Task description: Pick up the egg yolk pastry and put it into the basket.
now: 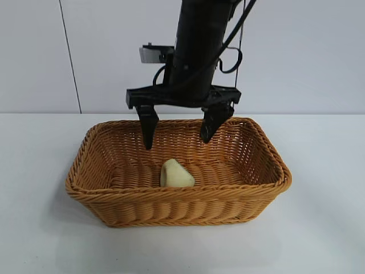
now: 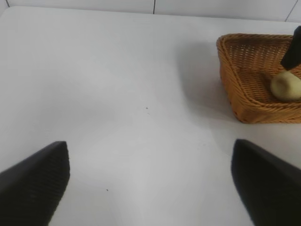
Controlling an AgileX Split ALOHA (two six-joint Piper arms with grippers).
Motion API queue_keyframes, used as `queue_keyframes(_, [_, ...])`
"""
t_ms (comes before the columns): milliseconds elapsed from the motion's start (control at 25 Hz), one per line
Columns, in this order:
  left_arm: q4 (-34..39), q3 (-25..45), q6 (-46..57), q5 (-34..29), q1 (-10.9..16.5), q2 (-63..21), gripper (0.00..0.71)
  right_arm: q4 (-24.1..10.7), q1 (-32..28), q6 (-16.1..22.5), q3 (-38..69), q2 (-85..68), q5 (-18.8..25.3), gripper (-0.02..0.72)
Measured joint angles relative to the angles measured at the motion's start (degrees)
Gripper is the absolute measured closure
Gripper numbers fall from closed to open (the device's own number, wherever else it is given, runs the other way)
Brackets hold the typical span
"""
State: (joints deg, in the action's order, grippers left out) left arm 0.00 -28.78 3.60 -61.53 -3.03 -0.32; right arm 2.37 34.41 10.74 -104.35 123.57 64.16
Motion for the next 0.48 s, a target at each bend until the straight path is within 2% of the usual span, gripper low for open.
queue_keyframes(120, [0.0,0.0,0.0,0.0,0.0,0.0,0.041,-2.0,0.0,0.0,-6.5,-0.1,4.2,0.014])
queue_keyframes(240, [0.0,0.0,0.0,0.0,0.0,0.0,0.041,-3.6,-0.6,0.7,-10.2,-0.2,5.0,0.011])
queue_keyframes(480, [0.0,0.0,0.0,0.0,0.0,0.0,0.041,-3.7,-5.2,1.7,-11.0,-0.3,5.3,0.008])
